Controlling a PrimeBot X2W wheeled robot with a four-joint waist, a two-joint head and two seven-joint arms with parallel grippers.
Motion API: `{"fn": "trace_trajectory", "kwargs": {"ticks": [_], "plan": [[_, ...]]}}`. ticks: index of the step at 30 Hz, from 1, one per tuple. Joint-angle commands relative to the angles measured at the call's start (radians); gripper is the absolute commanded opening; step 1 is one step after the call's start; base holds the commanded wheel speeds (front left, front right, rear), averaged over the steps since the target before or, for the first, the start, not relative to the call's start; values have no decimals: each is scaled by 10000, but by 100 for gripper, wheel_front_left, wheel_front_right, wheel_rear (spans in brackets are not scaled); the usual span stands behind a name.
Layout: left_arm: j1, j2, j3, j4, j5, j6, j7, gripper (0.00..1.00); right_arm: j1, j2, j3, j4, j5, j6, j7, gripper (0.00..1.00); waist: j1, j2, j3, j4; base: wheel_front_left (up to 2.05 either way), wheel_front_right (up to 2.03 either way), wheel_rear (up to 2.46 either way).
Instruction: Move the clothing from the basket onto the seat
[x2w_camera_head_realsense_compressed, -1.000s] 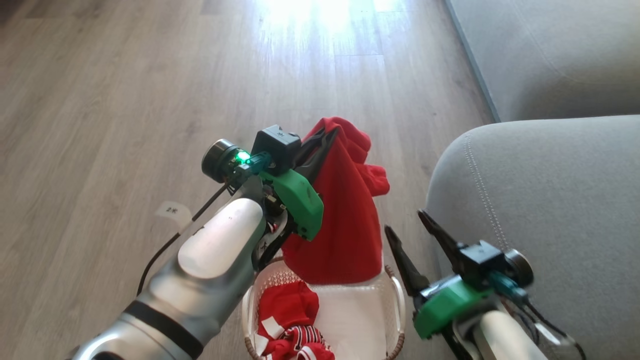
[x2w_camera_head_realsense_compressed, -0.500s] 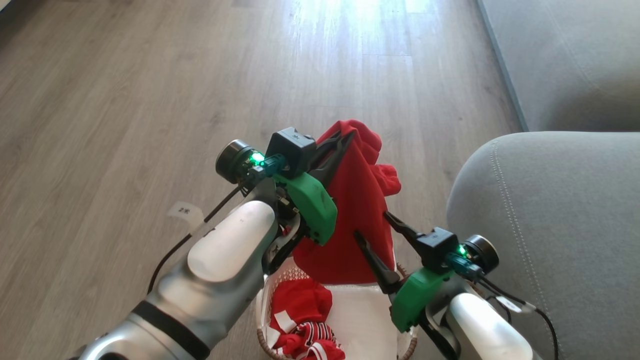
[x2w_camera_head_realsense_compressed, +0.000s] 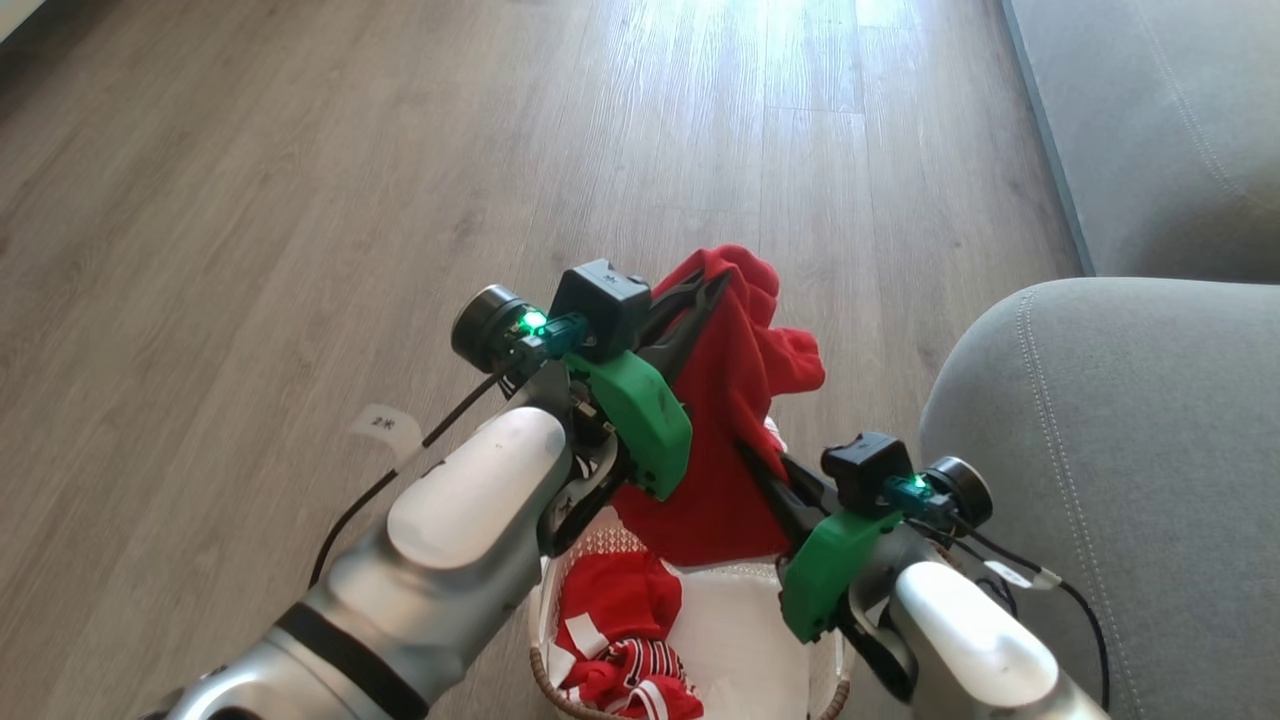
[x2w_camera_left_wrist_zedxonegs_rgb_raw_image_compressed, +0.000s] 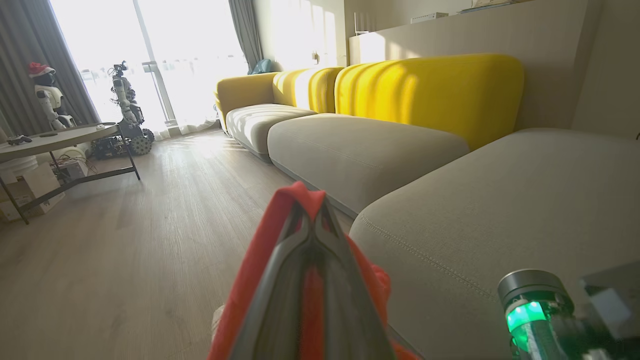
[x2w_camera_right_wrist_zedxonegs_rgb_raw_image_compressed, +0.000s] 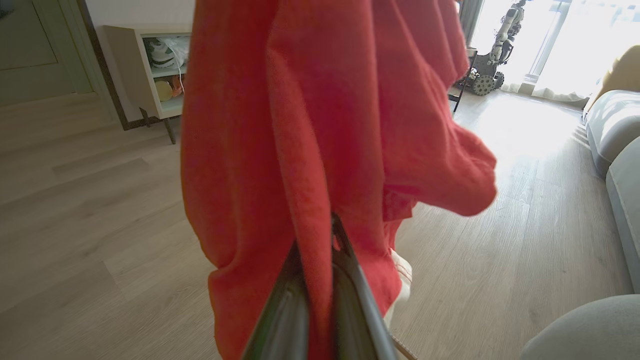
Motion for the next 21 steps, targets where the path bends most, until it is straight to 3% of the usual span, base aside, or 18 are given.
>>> {"fn": "trace_trajectory", "kwargs": {"ticks": [1, 4, 6, 7, 8, 9, 21], "plan": [[-587, 129, 288, -274, -58, 40, -36, 0, -509, 43, -6, -297, 61, -4, -53, 0, 1, 0, 3, -18, 0, 0, 0], [-387, 298, 401, -110, -178, 102, -210, 0, -417, 43, -338, -401, 34, -4, -53, 0, 1, 0, -2, -137, 0, 0, 0], [-265, 381, 449, -13, -234, 119, -331, 37, -359, 43, -487, -497, -25, -4, -53, 0, 1, 0, -13, -235, 0, 0, 0], [-211, 436, 454, 45, -237, 120, -401, 49, -325, 43, -589, -555, -56, -4, -53, 0, 1, 0, -17, -289, 0, 0, 0], [-156, 488, 446, 103, -227, 122, -469, 82, -291, 43, -704, -605, -99, -4, -53, 0, 1, 0, -23, -347, 0, 0, 0], [-87, 528, 448, 163, -237, 133, -526, 100, -261, 43, -818, -662, -158, -4, -53, 0, 1, 0, -28, -413, 0, 0, 0], [1018, 733, 440, 543, -557, 146, -1206, 100, 211, 43, -2566, -1466, -1345, -4, -53, 0, 1, 0, -53, -1336, 0, 0, 0]]}}
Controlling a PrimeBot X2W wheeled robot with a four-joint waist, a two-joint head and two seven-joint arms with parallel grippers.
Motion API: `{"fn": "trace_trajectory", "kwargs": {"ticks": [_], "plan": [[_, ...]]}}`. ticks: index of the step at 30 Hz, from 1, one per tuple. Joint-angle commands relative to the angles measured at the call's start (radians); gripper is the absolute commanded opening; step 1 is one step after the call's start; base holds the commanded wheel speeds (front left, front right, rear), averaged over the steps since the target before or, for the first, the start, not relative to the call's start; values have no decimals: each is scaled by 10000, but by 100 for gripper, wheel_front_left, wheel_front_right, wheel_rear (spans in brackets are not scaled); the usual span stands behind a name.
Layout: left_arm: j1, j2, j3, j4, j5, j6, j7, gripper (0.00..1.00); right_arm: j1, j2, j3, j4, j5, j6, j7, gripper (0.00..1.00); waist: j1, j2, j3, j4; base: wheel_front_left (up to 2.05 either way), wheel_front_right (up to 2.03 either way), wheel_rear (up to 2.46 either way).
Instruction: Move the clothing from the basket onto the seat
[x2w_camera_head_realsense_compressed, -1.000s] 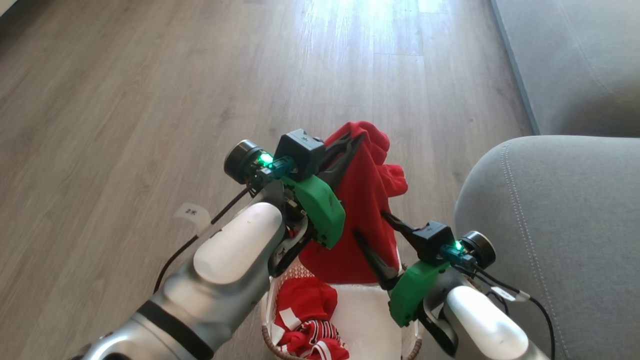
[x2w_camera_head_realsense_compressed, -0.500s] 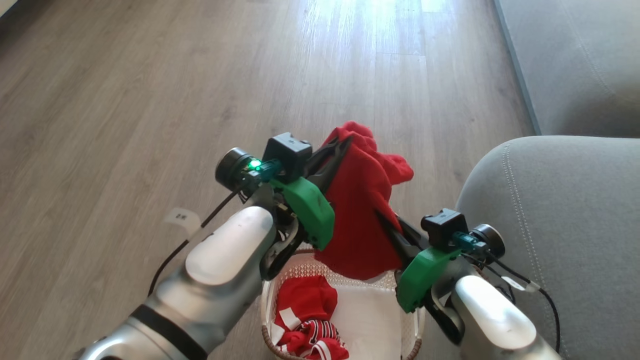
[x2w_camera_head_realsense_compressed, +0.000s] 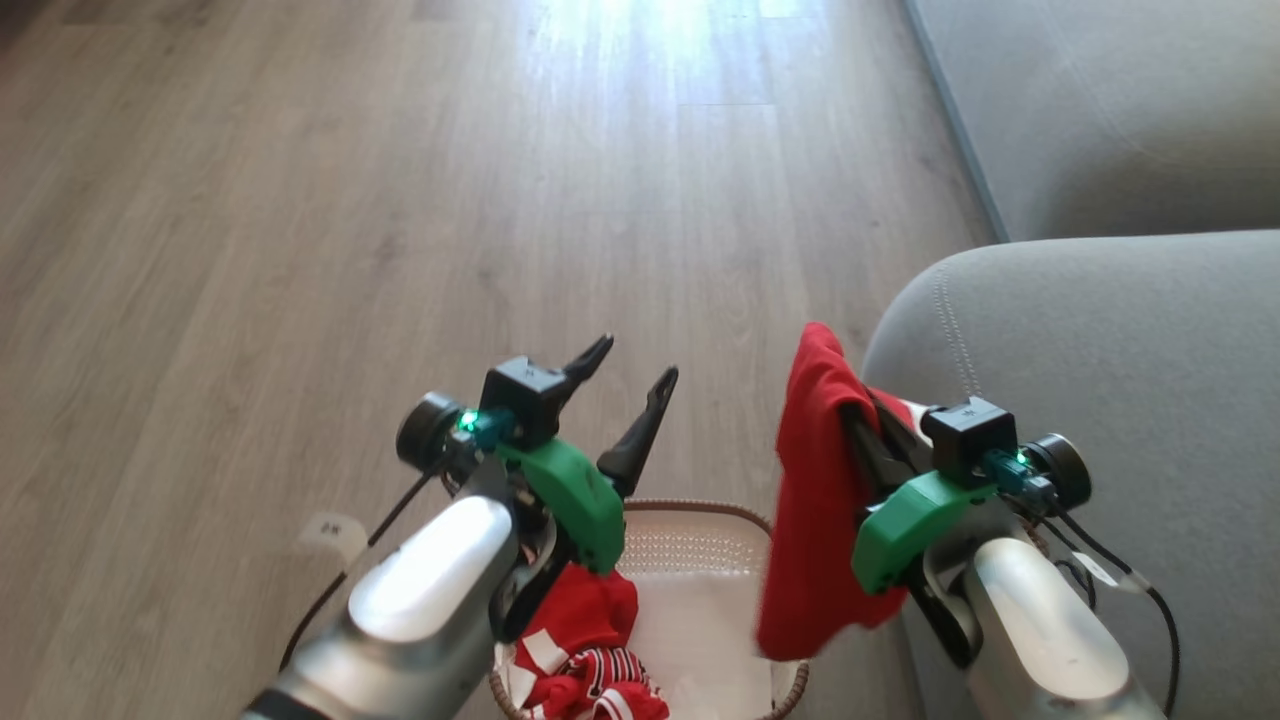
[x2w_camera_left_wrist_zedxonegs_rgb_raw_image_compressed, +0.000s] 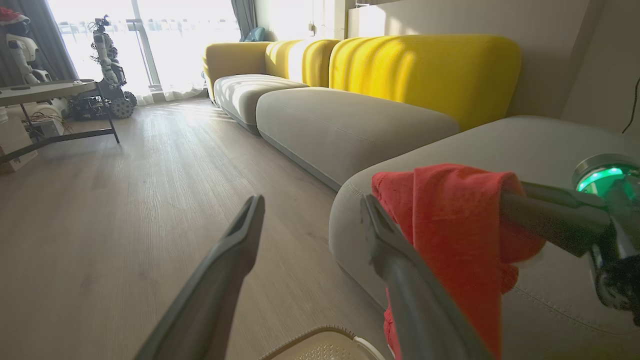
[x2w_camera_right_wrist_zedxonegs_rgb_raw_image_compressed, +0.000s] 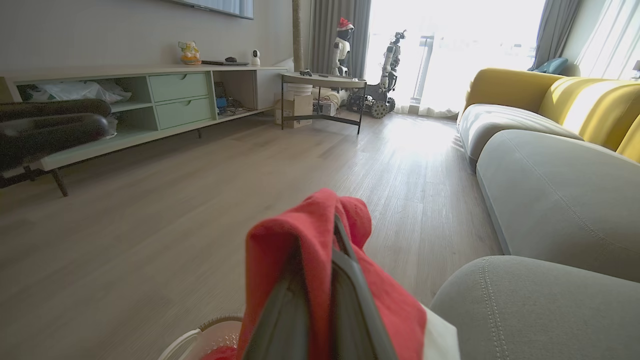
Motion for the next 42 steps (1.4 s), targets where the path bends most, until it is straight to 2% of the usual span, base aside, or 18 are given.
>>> {"fn": "trace_trajectory", "kwargs": {"ticks": [1, 12, 26, 35, 42], "plan": [[-240, 206, 339, -180, -50, 64, -143, 100, -246, 57, 5, -448, -174, -4, -67, 0, 0, 0, 6, -221, 0, 0, 0], [872, 186, 16, -391, -46, 221, -651, 100, 492, 29, -1188, -1617, -1111, -4, -67, 0, 0, 0, 194, -1554, 0, 0, 0], [1482, -74, -272, -1023, 38, 406, -956, 100, 595, -260, -1380, -2493, -1229, -4, 59, 0, 0, 0, 631, -2995, 0, 0, 0], [1440, -159, -473, -1307, 192, 496, -1005, 100, -83, -667, -1303, -2625, -1090, -4, 336, 0, 0, 0, 1038, -3232, 0, 0, 0], [1283, -51, -438, -1458, 225, 606, -990, 100, -1900, -1292, -1344, -2188, -979, -4, 583, 0, 0, 0, 1528, -3064, 0, 0, 0]]}}
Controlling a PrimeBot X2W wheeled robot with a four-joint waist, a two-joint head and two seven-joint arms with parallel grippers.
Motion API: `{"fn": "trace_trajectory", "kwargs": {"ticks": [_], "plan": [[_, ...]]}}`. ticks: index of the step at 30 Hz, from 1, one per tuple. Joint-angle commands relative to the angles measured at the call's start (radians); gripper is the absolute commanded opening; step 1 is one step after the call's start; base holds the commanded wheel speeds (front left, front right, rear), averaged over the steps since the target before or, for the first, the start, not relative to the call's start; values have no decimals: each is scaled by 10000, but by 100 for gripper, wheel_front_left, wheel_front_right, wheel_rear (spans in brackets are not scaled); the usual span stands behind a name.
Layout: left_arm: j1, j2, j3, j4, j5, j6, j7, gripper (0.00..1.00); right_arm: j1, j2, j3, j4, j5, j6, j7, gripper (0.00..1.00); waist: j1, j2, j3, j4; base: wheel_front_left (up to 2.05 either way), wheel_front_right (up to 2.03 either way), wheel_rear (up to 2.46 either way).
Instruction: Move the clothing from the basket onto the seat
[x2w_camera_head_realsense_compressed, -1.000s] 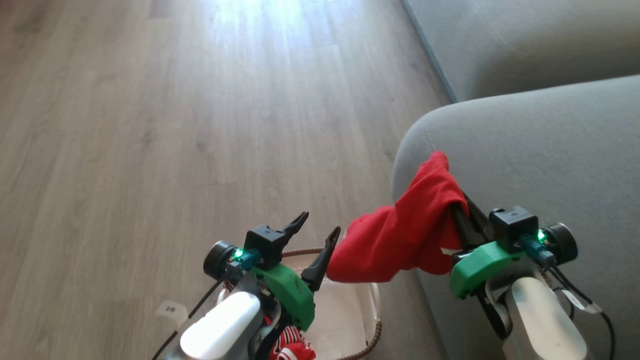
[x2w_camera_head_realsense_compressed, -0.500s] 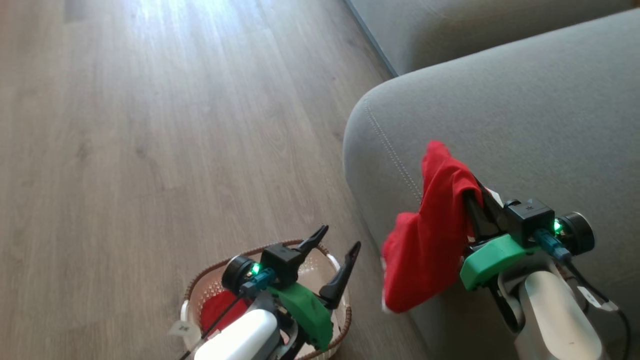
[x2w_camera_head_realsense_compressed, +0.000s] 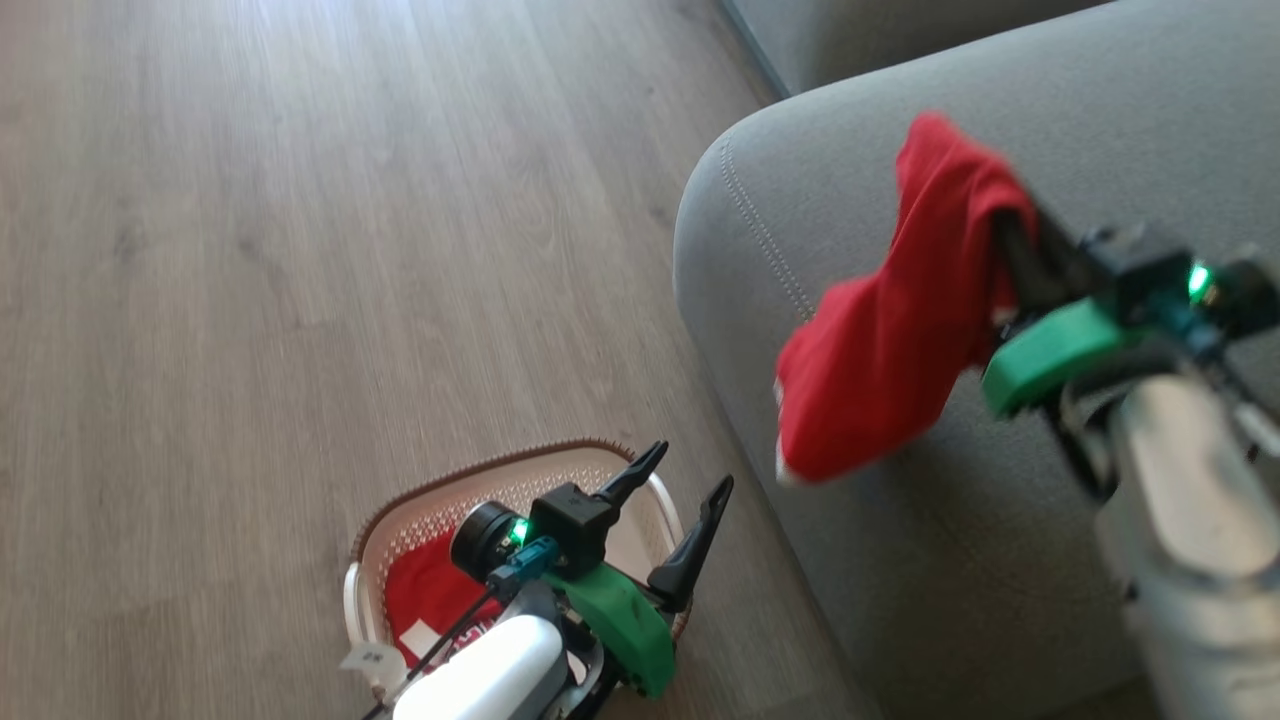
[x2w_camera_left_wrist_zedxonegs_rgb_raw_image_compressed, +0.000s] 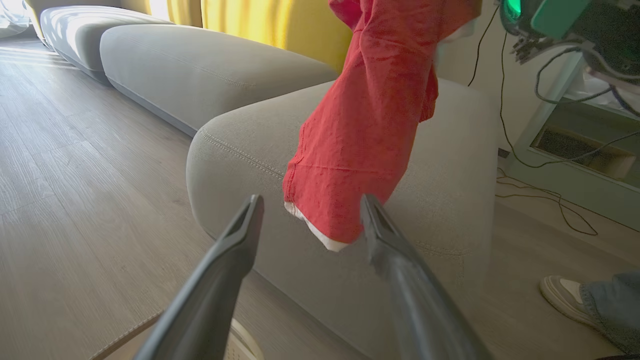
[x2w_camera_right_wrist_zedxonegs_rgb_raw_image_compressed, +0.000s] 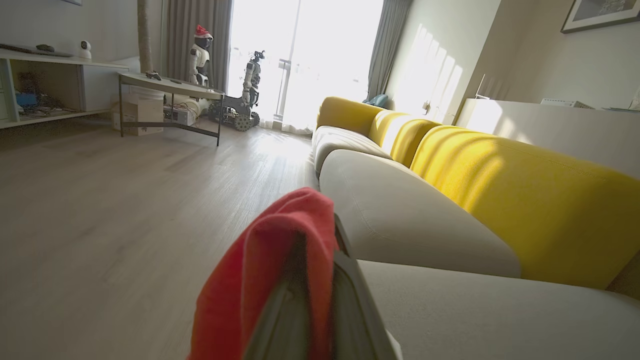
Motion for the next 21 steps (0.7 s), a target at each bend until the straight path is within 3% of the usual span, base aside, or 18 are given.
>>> {"fn": "trace_trajectory", "kwargs": {"ticks": [1, 14, 21], "plan": [[-491, 180, 295, -344, 29, 92, -66, 100, -1031, -273, 143, -141, 1, -4, 64, 0, 0, 0, 226, 99, 0, 0, 0], [-1689, 710, 228, -1518, 698, 359, 263, 100, -6351, -2027, -836, 2251, -591, -4, 485, 0, 0, 0, 2802, 994, 0, 0, 0], [-2243, 881, 31, -2186, 1117, 448, 569, 100, -7460, -2429, -2093, 3349, -1294, -4, 261, 0, 0, 0, 3843, 1520, 0, 0, 0]]}}
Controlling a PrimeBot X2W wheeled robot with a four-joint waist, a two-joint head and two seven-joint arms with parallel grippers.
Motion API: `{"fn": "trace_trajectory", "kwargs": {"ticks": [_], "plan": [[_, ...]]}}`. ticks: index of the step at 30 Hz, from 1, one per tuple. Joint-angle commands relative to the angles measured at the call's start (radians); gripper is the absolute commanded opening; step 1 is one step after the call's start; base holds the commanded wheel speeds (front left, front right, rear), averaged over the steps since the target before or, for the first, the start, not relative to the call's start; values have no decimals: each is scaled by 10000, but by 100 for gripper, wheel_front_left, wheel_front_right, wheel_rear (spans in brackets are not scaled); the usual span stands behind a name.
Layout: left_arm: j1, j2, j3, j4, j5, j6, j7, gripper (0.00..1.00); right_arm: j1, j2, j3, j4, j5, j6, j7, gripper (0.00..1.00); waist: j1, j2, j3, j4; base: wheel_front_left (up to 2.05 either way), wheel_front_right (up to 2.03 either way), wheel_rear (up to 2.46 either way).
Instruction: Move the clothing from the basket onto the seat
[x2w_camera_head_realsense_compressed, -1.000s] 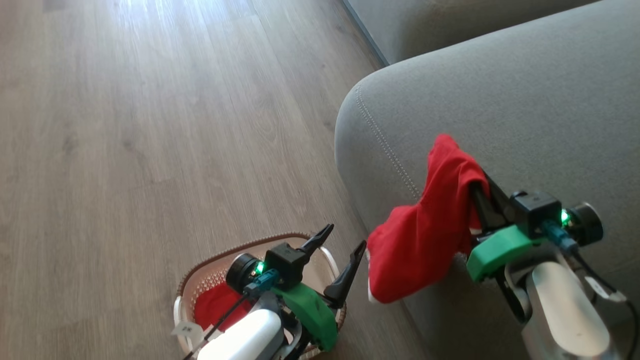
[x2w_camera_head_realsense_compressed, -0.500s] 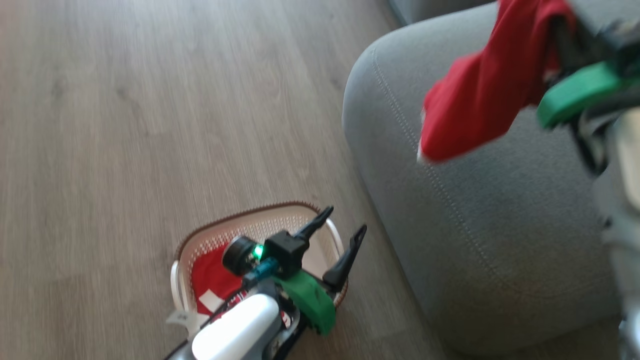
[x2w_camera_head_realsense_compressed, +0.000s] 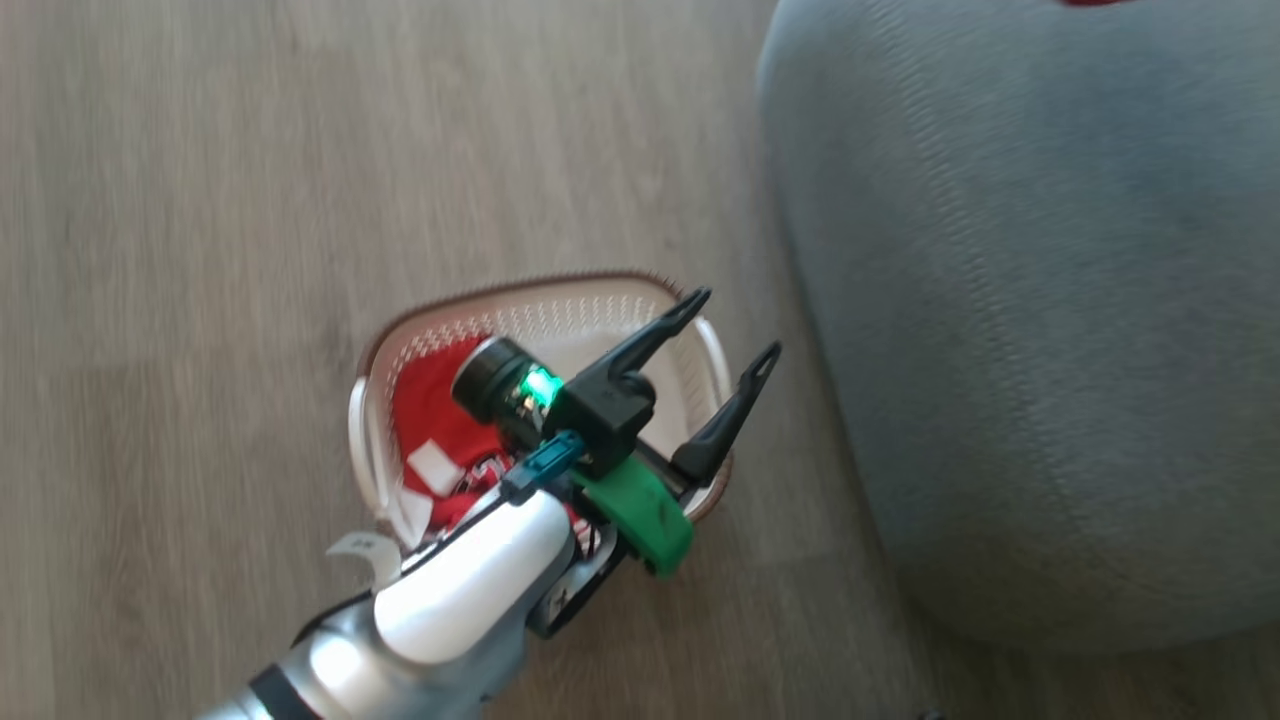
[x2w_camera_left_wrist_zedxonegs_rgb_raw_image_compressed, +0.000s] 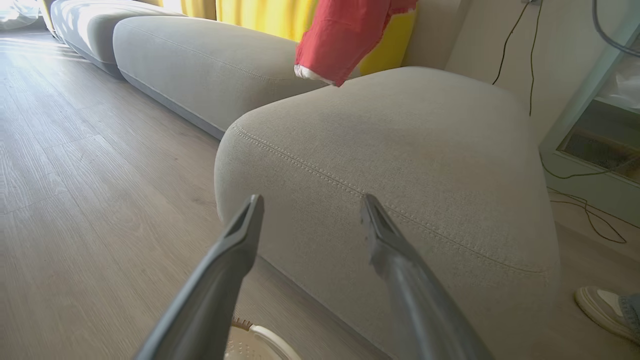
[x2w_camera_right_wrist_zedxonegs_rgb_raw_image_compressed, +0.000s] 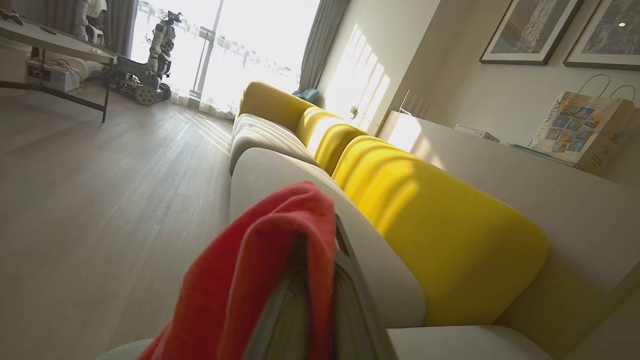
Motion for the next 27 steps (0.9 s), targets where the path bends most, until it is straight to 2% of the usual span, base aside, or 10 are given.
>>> {"fn": "trace_trajectory", "kwargs": {"ticks": [1, 7, 13, 21, 22, 24, 26, 27], "plan": [[-351, 144, 236, -371, 81, 58, 15, 100, -267, -132, -75, -212, -110, -4, -91, 0, -2, 0, 592, 489, 0, 0, 0], [-753, 190, 83, -788, 367, 125, 223, 100, -121, 42, -1730, 863, -1047, -4, -541, 0, -2, 0, 1375, 922, 0, 0, 0], [-921, 291, -57, -926, 550, 184, 304, 100, 701, 908, -3523, 1958, -2154, -4, -801, 0, -2, 0, 1929, 1111, 0, 0, 0], [-989, 364, -110, -906, 546, 191, 292, 100, 1078, 1488, -4654, 2692, -3295, -4, -897, 0, -2, 0, 2092, 1130, 0, 0, 0], [-995, 373, -107, -897, 539, 197, 289, 100, 1070, 1519, -4706, 2743, -3381, -4, -904, 7, -2, 0, 2080, 1120, 0, 0, 0], [-991, 400, -93, -877, 521, 225, 273, 100, 1038, 1595, -4739, 2837, -3510, -4, -916, 43, -2, 0, 2032, 1067, 0, 0, 0], [-968, 436, -69, -857, 494, 264, 258, 100, 984, 1683, -4653, 2805, -3532, -4, -921, 100, -2, 0, 1973, 977, 0, 0, 0], [-953, 460, -55, -850, 481, 288, 250, 100, 979, 1710, -4615, 2788, -3495, -4, -922, 100, -2, 0, 1937, 921, 0, 0, 0]]}}
